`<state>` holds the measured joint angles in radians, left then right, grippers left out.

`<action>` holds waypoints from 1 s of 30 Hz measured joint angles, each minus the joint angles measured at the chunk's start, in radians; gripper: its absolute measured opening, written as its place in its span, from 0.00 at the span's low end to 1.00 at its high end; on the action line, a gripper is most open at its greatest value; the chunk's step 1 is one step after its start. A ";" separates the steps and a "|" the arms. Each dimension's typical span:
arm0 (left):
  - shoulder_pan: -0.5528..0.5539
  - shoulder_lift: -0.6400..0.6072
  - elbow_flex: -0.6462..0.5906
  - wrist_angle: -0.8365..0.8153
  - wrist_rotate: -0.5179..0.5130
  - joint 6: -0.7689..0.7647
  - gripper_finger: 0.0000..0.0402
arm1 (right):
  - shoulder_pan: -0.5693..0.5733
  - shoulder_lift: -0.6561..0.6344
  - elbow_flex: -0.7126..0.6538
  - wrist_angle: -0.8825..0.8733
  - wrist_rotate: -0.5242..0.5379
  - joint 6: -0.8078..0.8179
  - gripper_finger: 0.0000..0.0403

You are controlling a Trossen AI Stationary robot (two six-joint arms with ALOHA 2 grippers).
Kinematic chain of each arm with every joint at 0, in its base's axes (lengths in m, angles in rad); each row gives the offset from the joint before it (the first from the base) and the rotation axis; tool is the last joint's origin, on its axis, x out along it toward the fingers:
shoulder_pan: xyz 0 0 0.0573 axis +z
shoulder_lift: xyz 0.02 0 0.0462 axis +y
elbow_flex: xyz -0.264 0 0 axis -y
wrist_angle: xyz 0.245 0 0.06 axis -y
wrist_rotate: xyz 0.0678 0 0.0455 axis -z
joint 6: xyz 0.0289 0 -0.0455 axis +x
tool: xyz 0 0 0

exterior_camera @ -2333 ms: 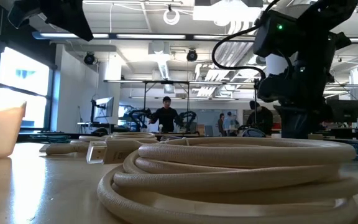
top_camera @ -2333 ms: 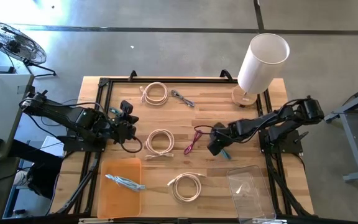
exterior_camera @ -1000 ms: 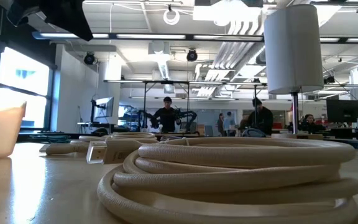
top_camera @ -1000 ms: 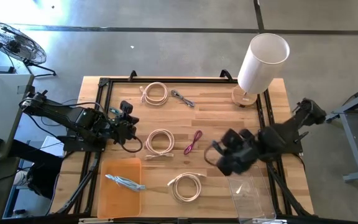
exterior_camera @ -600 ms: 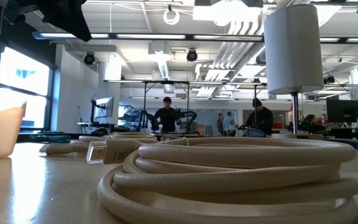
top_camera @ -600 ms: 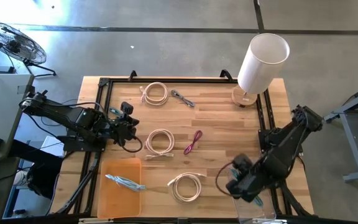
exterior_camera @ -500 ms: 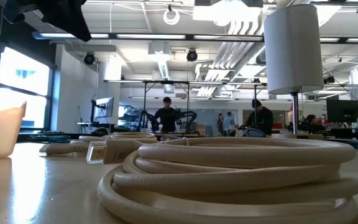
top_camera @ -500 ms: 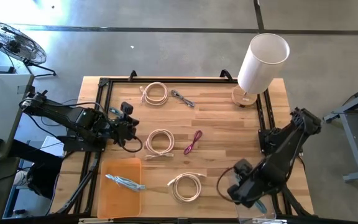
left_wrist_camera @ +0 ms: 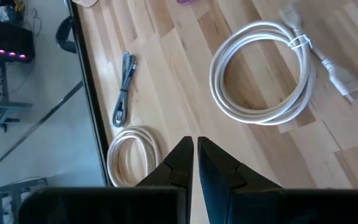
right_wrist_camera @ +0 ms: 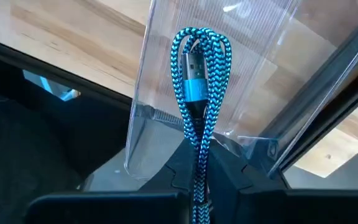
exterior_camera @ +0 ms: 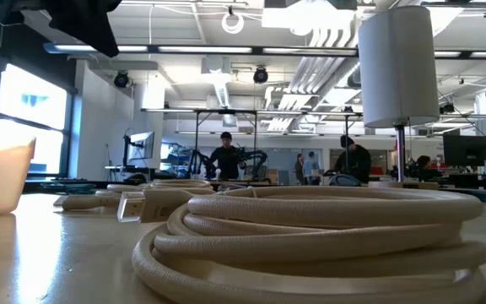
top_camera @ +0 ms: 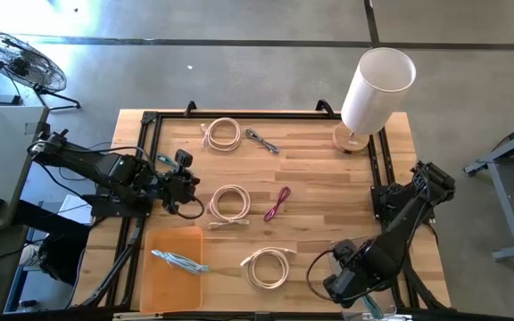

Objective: Pick & Place USB Port
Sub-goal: Put the right blue USB cable into the transparent bin, then put the white USB cable into the transparent bin

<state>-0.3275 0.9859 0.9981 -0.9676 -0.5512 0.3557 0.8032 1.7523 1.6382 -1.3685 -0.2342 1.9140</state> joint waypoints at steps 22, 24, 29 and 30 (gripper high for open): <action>0.000 0.000 0.000 -0.003 0.086 -0.050 0.05 | 0.009 0.043 0.000 -0.170 0.112 -0.082 0.34; 0.000 0.000 0.000 -0.002 0.059 -0.047 0.05 | -0.007 0.042 0.000 -0.203 0.166 -0.150 0.34; 0.000 0.000 0.000 -0.002 0.014 -0.030 0.05 | -0.095 0.022 0.000 -0.199 0.416 -0.398 0.34; 0.000 0.000 0.000 -0.001 0.017 -0.023 0.05 | -0.122 0.017 0.000 -0.200 0.470 -0.441 0.34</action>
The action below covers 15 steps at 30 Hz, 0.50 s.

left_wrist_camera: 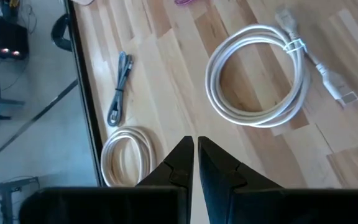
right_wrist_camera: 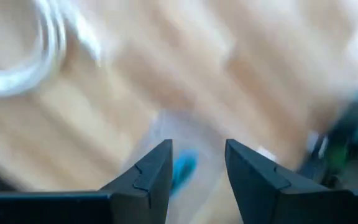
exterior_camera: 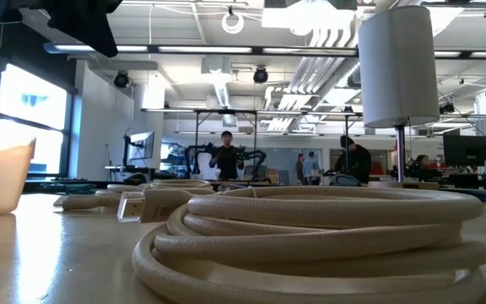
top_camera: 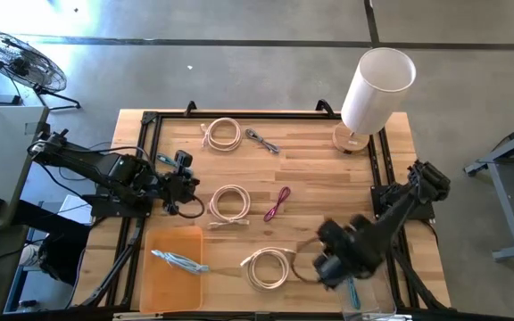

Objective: Pick & Place USB Port
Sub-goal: Put the white USB cable into the transparent bin

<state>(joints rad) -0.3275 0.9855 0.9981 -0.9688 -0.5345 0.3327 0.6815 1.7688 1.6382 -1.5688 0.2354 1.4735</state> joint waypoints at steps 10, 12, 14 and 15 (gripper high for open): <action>0.000 0.000 0.000 0.002 -0.078 -0.012 0.05 | -0.342 -0.031 0.000 0.104 0.336 -0.629 0.35; 0.000 0.000 0.000 0.001 -0.067 -0.036 0.05 | -0.429 -0.031 0.000 0.176 0.310 -0.751 0.35; 0.000 0.000 0.000 0.000 -0.027 -0.051 0.05 | -0.508 -0.031 0.000 0.286 0.255 -0.894 0.35; 0.000 0.000 0.000 -0.001 -0.005 -0.050 0.05 | -0.545 -0.031 0.000 0.343 0.220 -0.969 0.35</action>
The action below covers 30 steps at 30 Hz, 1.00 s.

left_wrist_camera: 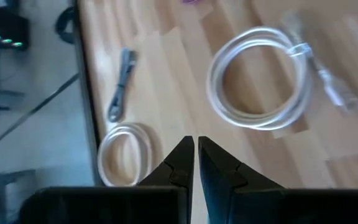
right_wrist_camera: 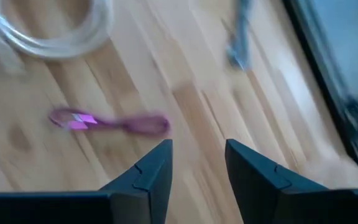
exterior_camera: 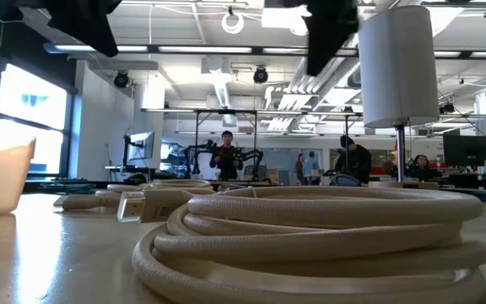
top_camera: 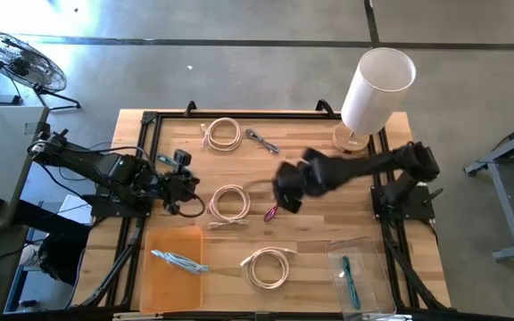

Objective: Pick & Place USB Port
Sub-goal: Put the white USB cable into the transparent bin

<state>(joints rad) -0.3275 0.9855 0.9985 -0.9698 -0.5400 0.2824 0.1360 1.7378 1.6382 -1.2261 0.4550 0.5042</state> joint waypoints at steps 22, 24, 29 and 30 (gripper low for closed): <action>0.000 0.000 0.000 -0.056 -0.099 -0.051 0.05 | -0.444 0.048 0.000 0.472 -0.374 -0.480 0.61; 0.000 0.000 0.000 -0.054 -0.099 -0.052 0.05 | -0.468 0.073 0.000 0.502 -0.384 -0.501 0.61; 0.000 0.000 0.000 -0.051 -0.100 -0.052 0.05 | -0.531 0.171 0.000 0.557 -0.403 -0.506 0.61; 0.000 0.000 0.000 -0.052 -0.103 -0.052 0.05 | -0.541 0.191 0.000 0.569 -0.403 -0.509 0.61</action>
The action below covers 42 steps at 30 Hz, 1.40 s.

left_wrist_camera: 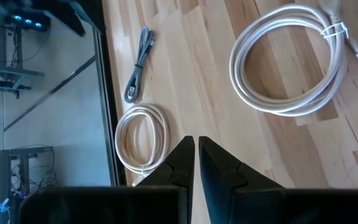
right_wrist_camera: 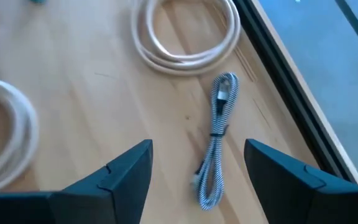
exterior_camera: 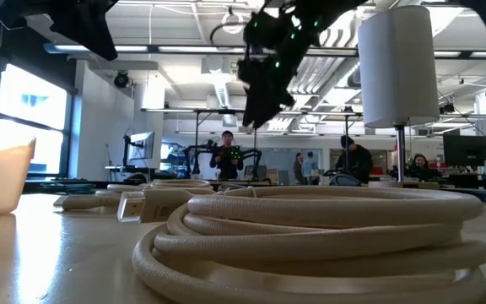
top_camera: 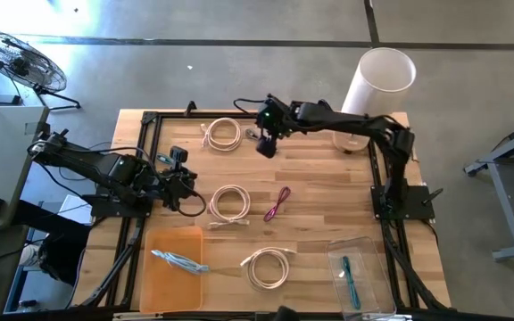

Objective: Pick & Place USB Port
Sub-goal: Put the white USB cable into the transparent bin

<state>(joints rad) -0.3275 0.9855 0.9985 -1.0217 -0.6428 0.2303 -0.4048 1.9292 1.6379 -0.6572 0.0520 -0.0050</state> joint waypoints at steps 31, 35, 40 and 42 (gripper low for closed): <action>0.000 0.000 0.000 -0.001 -0.004 0.000 0.05 | -0.061 0.230 0.000 -0.062 0.017 0.007 0.61; 0.000 0.000 0.000 0.000 -0.004 0.004 0.05 | -0.069 0.263 0.000 -0.082 0.002 0.009 0.61; 0.000 0.000 0.000 0.000 -0.005 0.006 0.05 | -0.080 0.298 0.006 -0.096 -0.014 0.005 0.60; 0.000 0.000 0.000 0.000 -0.005 0.008 0.05 | -0.080 0.306 0.006 -0.101 -0.018 0.004 0.56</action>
<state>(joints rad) -0.3275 0.9855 0.9985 -1.0216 -0.6479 0.2378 -0.4852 2.2351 1.6441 -0.7578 0.0338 -0.0011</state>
